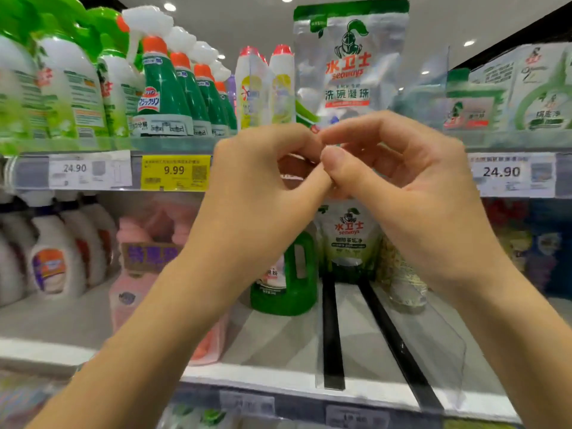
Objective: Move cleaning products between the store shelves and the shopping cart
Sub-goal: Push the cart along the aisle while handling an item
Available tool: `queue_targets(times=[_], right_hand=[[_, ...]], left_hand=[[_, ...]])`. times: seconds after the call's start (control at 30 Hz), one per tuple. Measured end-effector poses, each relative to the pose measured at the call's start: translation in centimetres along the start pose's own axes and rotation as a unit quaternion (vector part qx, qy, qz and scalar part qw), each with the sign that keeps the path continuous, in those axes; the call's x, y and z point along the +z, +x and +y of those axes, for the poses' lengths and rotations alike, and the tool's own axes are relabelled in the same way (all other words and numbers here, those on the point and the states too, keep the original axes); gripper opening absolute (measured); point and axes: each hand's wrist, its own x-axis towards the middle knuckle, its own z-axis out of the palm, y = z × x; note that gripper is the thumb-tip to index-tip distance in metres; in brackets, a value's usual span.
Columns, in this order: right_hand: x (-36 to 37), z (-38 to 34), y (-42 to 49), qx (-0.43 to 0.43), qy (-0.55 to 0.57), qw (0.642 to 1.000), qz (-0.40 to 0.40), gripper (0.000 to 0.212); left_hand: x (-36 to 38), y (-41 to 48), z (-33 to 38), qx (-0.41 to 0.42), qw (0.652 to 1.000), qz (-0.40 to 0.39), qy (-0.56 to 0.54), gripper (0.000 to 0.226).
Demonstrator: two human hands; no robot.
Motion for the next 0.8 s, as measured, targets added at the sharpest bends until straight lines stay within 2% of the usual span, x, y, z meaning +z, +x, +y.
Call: queue_targets(times=[0.17,0.33,0.57,0.8], right_hand=[[4.6,1.1,-5.0,0.053,0.088,0.993,-0.056,0.01],[11.1,1.9,-10.1,0.123,0.223,0.957,-0.138,0.005],[21.2,-0.9,-18.0,0.216,0.333,0.878,-0.267,0.006],[31.8,-4.4,-23.7,0.271,0.373,0.806,-0.371,0.012]], left_hand=[[-2.1,-7.6,-0.5,-0.132,0.991,0.025,0.001,0.009],[-5.9,-15.8,-0.7,-0.287,0.955,0.065,0.03,0.004],[-12.4,-28.8,1.7,-0.454,0.868,0.165,0.115,0.019],[-20.3,-39.3,3.9,-0.557,0.76,0.29,0.168,0.013]])
